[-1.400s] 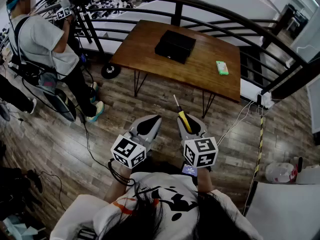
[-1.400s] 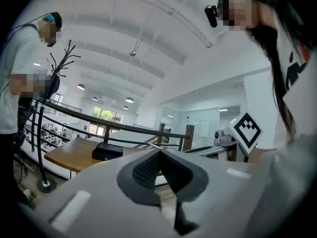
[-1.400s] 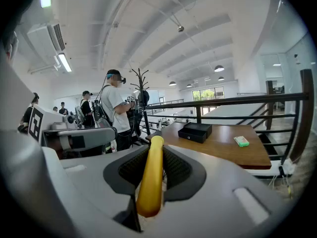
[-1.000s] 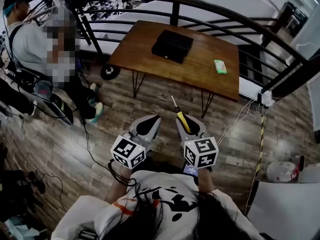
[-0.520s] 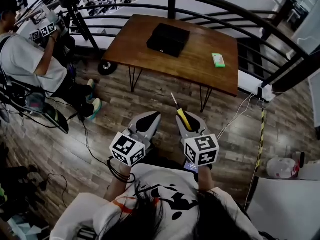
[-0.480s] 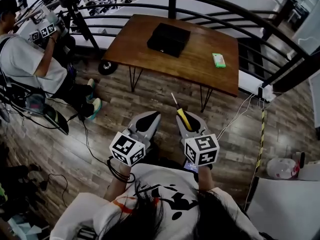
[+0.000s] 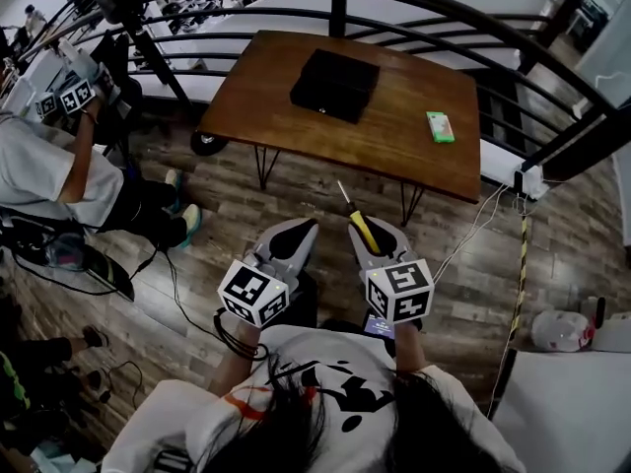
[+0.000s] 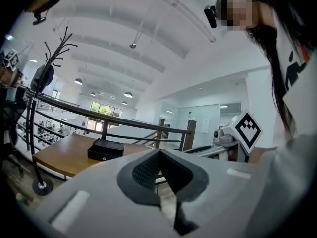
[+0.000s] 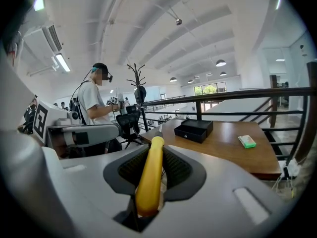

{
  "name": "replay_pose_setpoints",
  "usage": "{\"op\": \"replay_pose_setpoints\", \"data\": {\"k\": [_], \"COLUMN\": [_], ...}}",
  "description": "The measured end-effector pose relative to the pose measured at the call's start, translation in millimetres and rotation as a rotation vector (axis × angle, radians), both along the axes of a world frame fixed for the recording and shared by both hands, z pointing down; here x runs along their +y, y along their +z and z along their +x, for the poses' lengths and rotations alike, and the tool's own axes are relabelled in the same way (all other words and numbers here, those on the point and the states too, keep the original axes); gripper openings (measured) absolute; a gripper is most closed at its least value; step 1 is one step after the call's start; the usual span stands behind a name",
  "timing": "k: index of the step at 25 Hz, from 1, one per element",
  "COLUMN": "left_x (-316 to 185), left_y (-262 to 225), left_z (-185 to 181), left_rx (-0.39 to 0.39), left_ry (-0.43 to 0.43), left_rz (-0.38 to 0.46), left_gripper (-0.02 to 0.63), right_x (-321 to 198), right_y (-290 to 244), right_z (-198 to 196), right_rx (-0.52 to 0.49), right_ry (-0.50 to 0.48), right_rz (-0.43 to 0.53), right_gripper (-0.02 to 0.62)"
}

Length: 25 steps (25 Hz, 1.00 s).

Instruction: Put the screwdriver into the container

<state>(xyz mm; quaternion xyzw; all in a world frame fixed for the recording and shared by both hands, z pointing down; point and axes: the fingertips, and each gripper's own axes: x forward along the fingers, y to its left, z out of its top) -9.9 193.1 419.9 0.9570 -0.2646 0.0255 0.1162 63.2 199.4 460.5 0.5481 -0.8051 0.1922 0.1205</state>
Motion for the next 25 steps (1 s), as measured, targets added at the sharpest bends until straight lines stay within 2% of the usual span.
{"op": "replay_pose_setpoints", "data": {"k": [4, 11, 15, 25], "left_x": [-47.8, -139.7, -188.4, -264.3], "left_y": [-7.1, -10.9, -9.6, -2.2], "left_z": [-2.2, -44.0, -53.1, -69.5], "left_rx": [-0.005, 0.016, 0.028, 0.033], "left_ry": [0.017, 0.016, 0.023, 0.104], "left_rz": [0.012, -0.001, -0.004, -0.005], "left_gripper": [0.002, 0.002, 0.002, 0.001], "right_x": [-48.8, -135.2, -178.4, -248.8], "right_y": [-4.9, -4.7, -1.7, 5.1], "right_z": [-4.3, -45.5, -52.1, -64.4], "right_rx": [0.006, 0.035, 0.046, 0.070], "right_ry": [0.006, -0.005, 0.008, 0.087], "right_rz": [-0.008, -0.034, -0.046, -0.060], "right_gripper": [0.107, 0.107, 0.107, 0.107]}}
